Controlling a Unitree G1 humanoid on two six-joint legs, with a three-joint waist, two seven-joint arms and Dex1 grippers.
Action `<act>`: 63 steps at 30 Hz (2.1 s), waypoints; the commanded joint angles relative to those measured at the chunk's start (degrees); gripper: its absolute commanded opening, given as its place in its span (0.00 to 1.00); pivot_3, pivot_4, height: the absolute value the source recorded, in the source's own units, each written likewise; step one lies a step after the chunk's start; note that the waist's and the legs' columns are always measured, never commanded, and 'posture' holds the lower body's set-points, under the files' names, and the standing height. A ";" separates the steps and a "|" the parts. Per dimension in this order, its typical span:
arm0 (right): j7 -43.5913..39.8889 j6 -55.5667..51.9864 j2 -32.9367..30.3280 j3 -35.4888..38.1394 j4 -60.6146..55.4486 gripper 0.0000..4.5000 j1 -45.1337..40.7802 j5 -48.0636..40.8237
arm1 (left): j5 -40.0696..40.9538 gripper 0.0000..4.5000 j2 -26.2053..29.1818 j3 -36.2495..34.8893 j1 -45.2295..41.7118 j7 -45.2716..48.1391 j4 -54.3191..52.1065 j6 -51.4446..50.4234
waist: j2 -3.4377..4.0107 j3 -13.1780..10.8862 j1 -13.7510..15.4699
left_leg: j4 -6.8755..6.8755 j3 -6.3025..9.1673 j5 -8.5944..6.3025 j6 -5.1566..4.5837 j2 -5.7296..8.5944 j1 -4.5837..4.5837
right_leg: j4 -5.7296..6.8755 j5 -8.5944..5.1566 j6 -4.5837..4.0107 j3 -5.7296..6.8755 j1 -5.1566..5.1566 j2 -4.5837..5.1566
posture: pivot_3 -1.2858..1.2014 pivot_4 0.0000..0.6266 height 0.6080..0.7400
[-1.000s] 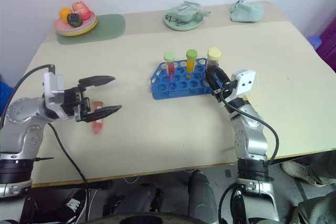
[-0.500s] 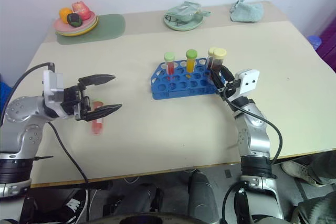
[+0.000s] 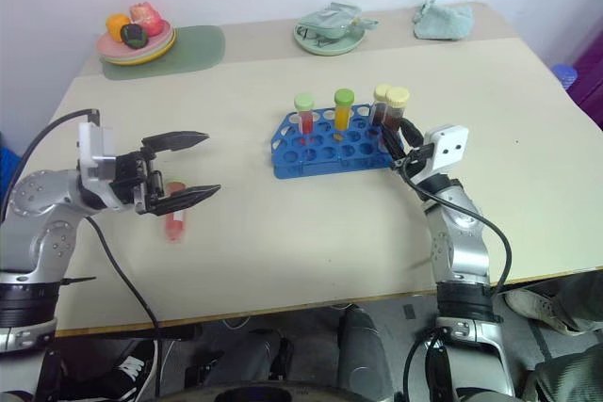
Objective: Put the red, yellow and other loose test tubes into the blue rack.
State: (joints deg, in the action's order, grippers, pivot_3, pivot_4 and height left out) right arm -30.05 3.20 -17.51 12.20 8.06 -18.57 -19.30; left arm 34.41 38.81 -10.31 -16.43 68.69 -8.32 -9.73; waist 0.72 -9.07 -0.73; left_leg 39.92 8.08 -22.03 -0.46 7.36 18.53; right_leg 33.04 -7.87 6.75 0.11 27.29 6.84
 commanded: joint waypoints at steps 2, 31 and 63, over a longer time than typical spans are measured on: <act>0.68 -0.42 -0.16 -0.15 -3.56 0.29 0.34 -0.30 | 0.91 1.00 1.07 -0.96 -0.79 -0.05 -2.09 -0.22 | 0.00 0.00 -0.01 | 0.00 0.00 0.00 0.00 0.00 0.00 | 0.00 0.00 0.00 0.00 0.00 0.00 | 0.52 0.24 1.00; -1.15 -1.39 -1.71 0.25 -2.34 0.99 0.19 -1.89 | 0.68 1.00 0.96 -0.94 -0.49 0.72 -1.32 0.23 | 0.00 0.00 0.01 | -0.02 -0.01 -0.01 0.00 -0.02 -0.01 | -0.02 0.00 0.00 0.00 0.00 -0.02 | 0.52 0.24 1.00; -19.36 -76.88 -48.61 -21.88 1.66 0.99 -27.33 -2.29 | -0.87 1.00 -5.75 4.96 -3.43 0.34 0.58 3.44 | -0.01 -0.04 1.57 | 0.06 -0.22 -0.17 -0.25 -0.16 0.25 | -0.89 0.14 -0.08 0.06 -0.12 -0.03 | 0.52 0.24 1.00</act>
State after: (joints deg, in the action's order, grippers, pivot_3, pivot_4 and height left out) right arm -49.79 -72.30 -65.96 -8.13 8.78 -44.37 -23.57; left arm 33.15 33.00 -5.15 -19.98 69.66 -5.38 -6.07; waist 0.71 -9.10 0.84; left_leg 39.99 7.85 -22.20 -0.71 7.21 18.82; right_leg 32.15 -7.72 6.68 0.17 27.20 6.81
